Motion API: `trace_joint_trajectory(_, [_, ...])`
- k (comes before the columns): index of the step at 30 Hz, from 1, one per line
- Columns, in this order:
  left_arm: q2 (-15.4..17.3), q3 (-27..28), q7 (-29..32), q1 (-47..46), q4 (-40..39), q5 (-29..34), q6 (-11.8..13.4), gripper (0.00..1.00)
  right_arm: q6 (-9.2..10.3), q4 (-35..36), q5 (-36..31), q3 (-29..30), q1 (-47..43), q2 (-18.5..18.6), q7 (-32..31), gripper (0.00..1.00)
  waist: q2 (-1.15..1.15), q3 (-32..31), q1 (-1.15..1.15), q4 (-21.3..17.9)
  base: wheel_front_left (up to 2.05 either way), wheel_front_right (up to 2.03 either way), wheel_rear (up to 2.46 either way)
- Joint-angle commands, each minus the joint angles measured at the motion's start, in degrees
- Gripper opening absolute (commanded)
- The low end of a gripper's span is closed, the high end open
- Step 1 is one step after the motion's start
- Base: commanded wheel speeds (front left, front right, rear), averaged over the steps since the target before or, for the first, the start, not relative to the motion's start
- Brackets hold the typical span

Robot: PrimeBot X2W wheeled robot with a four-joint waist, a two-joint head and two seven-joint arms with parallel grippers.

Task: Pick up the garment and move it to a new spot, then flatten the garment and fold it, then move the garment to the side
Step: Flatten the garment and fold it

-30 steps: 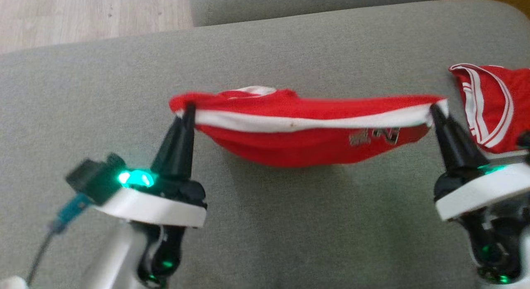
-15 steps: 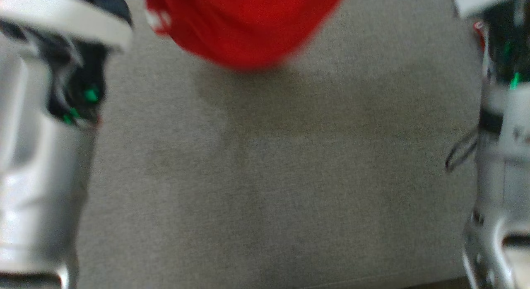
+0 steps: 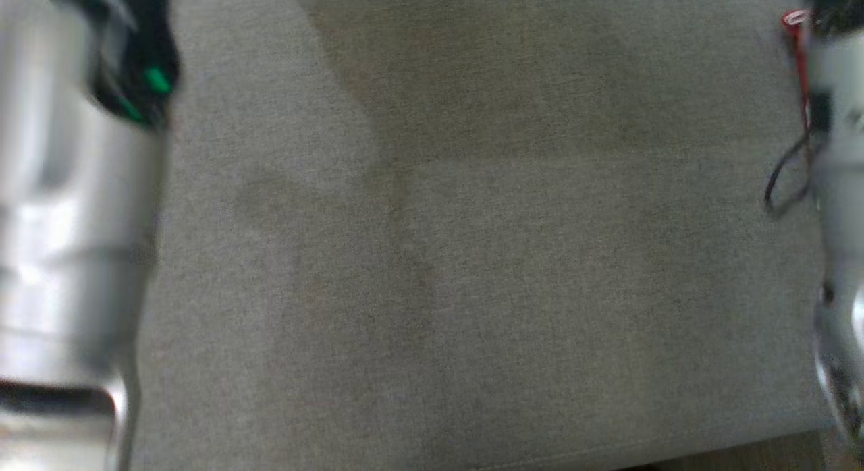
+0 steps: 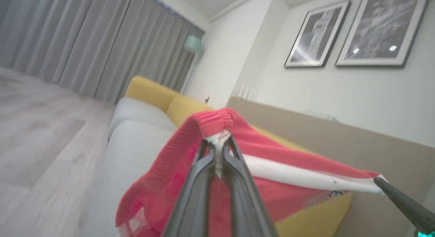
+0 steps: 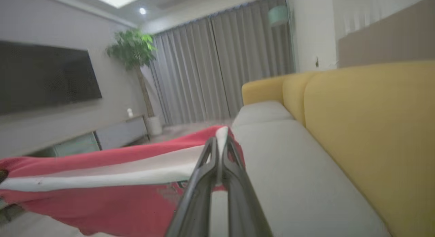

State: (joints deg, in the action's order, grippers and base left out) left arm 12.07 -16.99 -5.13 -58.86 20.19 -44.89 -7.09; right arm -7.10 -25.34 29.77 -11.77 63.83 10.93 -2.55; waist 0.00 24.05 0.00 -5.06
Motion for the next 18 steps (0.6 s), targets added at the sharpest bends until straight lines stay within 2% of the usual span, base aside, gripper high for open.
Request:
trace_joint_trajectory(1, [2.2, 0.2, -0.5, 2.3, -0.9, 0.1, -0.2, 0.0, -0.39, 0.9, 0.6, -0.6, -2.7, 0.0, -1.0, 0.0, 0.0, -0.2, 0.0, 0.2, 0.0, 0.0, 0.0])
trace_joint_trajectory(6, [0.9, -4.5, -2.6, 17.0, 2.5, -3.2, -0.4, 0.0, -0.39, -1.7, 1.4, -1.7, -15.1, 0.9, -7.7, 0.0, 0.0, -1.6, 0.0, 0.8, 0.0, 0.0, 0.0])
trace_joint_trajectory(10, [0.4, -9.2, -2.4, 28.0, 3.1, -5.1, -0.4, 0.0, -0.39, -0.3, 0.6, -0.8, -24.9, 2.1, -12.2, 0.0, 0.0, -3.9, 0.0, 1.8, 0.0, 0.0, 0.0])
trace_joint_trajectory(15, [2.2, -12.7, 1.2, 38.4, -1.2, -8.0, -0.3, 0.0, -0.39, 7.5, -0.4, 3.2, -37.6, 2.7, -20.4, 0.0, 0.0, -7.8, 0.0, 3.4, 0.0, 0.0, 0.0])
trace_joint_trajectory(18, [4.3, -13.3, 3.7, 43.5, -6.1, -9.1, 1.0, 0.0, -0.39, 15.3, -2.5, 7.2, -45.7, 2.8, -26.2, 0.0, 0.0, -9.7, 0.0, 4.1, 0.0, 0.0, 0.0])
